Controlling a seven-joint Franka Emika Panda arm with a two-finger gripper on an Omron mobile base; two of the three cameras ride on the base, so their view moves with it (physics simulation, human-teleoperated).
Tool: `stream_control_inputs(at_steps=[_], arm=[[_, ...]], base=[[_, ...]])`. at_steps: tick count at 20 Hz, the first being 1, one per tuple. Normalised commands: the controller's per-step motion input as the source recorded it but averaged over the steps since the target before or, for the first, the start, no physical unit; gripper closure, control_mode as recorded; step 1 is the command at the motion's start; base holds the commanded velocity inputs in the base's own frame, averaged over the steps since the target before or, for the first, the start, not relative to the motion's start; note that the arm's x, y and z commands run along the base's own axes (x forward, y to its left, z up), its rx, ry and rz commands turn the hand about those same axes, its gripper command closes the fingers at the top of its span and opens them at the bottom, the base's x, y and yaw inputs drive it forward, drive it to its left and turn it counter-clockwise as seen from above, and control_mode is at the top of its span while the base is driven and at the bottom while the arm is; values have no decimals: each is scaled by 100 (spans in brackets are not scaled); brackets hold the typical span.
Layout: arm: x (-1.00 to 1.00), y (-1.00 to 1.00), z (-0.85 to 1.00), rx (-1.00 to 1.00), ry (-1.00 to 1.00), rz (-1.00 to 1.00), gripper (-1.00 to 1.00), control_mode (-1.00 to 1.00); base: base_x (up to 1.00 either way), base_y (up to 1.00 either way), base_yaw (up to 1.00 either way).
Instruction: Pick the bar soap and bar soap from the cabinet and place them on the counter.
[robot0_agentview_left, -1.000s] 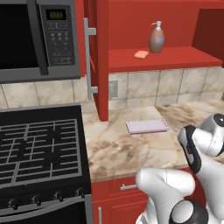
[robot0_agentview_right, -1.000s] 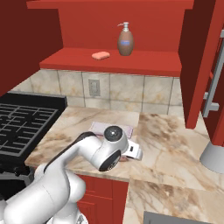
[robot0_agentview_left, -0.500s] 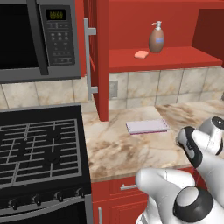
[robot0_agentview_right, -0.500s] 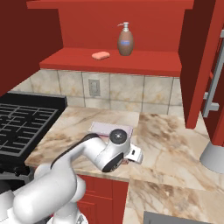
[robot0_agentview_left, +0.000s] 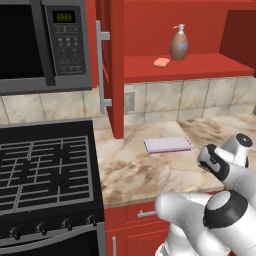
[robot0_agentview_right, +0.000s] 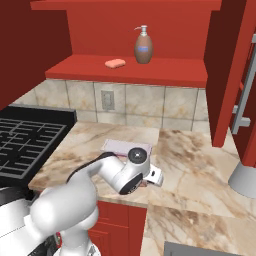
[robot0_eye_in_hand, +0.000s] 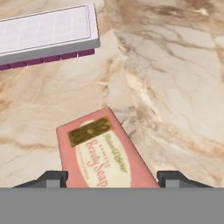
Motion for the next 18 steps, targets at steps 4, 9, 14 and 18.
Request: stream_control_inputs(at_steps=[4,9,14,18], arm=[[12,0,-14,0,0,0,100,-100],[3,0,-19,0,0,0,100,-100],[5,0,-21,0,0,0,100,-100],[9,0,-17,0,0,0,100,-100]], base=[[0,0,0],[0,0,0],[0,0,0],[0,0,0]])
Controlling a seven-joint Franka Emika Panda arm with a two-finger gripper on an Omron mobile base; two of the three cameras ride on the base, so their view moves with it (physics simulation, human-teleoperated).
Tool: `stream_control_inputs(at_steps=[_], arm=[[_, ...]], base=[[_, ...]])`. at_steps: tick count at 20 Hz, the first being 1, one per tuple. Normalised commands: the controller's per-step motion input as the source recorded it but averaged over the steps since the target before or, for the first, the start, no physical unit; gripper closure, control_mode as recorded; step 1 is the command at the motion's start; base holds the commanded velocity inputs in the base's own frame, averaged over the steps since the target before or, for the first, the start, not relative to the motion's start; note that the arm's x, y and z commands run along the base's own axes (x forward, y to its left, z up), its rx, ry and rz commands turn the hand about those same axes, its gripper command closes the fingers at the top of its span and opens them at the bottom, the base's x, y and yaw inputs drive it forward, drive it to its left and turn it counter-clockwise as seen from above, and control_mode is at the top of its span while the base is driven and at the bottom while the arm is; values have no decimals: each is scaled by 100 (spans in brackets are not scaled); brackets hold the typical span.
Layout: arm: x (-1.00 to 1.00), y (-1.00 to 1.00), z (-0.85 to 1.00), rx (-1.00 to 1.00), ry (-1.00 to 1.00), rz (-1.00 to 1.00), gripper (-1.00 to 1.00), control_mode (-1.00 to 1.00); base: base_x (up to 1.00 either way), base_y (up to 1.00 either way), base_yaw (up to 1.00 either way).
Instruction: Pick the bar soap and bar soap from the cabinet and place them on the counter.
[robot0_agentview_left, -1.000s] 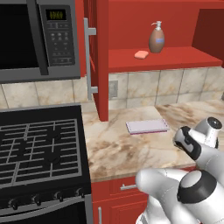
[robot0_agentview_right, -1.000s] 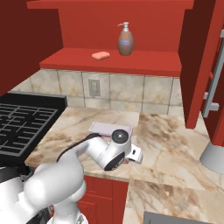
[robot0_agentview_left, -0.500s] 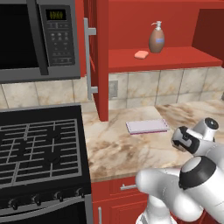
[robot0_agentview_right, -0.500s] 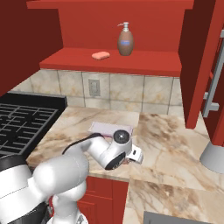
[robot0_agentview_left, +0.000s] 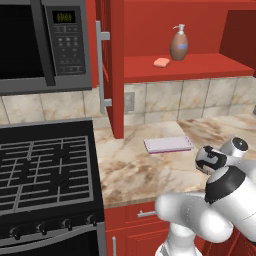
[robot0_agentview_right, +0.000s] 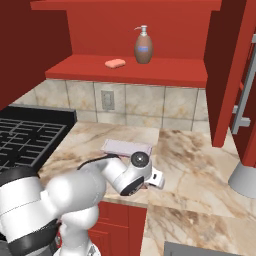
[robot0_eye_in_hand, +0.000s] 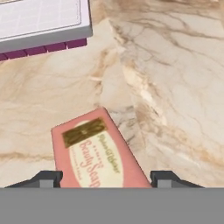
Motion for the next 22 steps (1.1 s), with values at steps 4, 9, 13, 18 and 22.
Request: stream_control_inputs(at_steps=[4,9,13,18,22], arm=[[12,0,-16,0,0,0,100,-100],[5,0,-19,0,0,0,100,-100],[0,0,-22,0,0,0,-100,-100],[-3,0,-2,0,-1,0,-100,-100],[-6,0,4,0,-6,0,-100,-100]], base=[[0,0,0],[0,0,0],[0,0,0],[0,0,0],[0,0,0]])
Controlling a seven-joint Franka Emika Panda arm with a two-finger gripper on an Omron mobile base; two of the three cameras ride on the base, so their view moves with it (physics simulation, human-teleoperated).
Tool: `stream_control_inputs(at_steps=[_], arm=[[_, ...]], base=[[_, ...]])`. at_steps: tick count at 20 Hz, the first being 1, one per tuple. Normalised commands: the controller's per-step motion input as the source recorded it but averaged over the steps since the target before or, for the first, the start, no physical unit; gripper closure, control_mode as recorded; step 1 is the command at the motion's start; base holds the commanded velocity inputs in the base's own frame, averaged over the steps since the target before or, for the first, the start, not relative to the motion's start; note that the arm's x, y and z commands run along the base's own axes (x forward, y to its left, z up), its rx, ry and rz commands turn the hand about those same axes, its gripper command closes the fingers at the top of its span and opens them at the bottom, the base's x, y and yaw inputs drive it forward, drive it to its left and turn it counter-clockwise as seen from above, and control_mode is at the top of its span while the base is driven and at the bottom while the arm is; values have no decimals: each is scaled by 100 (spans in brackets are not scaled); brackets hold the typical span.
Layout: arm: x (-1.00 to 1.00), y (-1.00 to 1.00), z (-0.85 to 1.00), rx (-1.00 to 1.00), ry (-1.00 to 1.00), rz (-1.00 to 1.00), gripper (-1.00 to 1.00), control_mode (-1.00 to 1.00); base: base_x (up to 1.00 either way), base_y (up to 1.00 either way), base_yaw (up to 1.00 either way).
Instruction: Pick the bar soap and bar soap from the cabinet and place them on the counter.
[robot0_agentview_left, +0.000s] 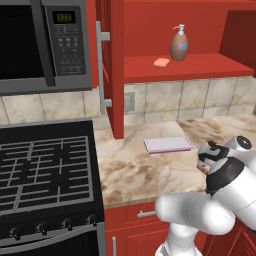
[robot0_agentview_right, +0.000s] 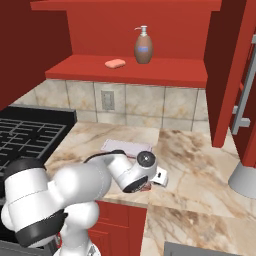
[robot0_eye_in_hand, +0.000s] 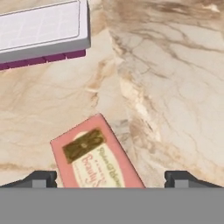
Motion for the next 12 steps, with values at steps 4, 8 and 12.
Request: stream_control_inputs(at_steps=[4,8,12], arm=[[-3,2,10,0,-7,0,-100,-100],[0,8,21,-1,-7,0,-100,-100],[0,11,42,-2,-9,0,-100,-100]], base=[[0,0,0],[0,0,0],[0,0,0]])
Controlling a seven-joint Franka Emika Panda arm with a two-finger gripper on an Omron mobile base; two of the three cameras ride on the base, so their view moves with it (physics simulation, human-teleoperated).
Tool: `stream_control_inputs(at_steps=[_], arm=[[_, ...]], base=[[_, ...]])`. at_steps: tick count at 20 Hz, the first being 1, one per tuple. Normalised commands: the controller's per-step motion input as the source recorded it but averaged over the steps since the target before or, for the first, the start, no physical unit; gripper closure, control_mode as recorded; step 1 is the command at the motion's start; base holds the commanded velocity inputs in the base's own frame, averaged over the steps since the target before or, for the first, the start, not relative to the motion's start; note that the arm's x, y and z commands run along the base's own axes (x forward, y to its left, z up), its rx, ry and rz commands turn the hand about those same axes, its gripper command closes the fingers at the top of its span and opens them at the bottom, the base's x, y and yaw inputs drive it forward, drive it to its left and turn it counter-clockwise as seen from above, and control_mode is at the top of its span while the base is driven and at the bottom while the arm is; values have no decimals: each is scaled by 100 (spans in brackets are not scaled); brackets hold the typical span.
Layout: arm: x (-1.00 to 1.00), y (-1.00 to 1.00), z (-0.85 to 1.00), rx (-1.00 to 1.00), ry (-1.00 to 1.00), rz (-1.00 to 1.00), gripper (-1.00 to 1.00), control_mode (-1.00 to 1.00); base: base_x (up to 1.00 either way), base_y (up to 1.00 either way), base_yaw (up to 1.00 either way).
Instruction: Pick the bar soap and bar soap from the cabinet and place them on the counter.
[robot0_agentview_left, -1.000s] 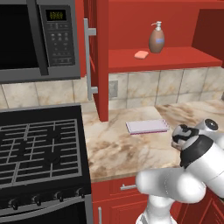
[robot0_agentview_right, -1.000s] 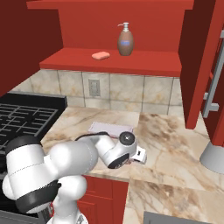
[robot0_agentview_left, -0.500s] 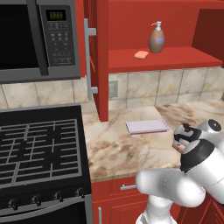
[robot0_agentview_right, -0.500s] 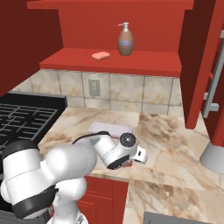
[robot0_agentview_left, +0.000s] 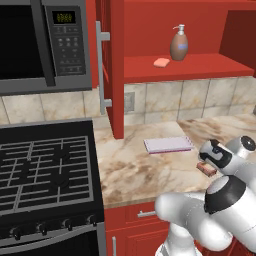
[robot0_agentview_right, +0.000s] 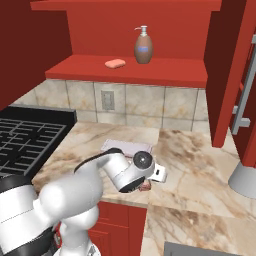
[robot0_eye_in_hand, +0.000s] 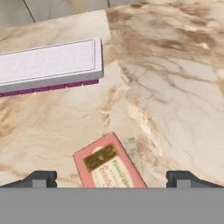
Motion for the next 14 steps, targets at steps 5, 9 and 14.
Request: stream_control_inputs(at_steps=[5,9,14], arm=[[-1,2,57,-1,-4,0,-100,-100],[-7,0,61,0,0,0,-100,-100],[-1,0,53,0,2,0,-100,-100]], base=[[0,0,0],[0,0,0],[0,0,0]])
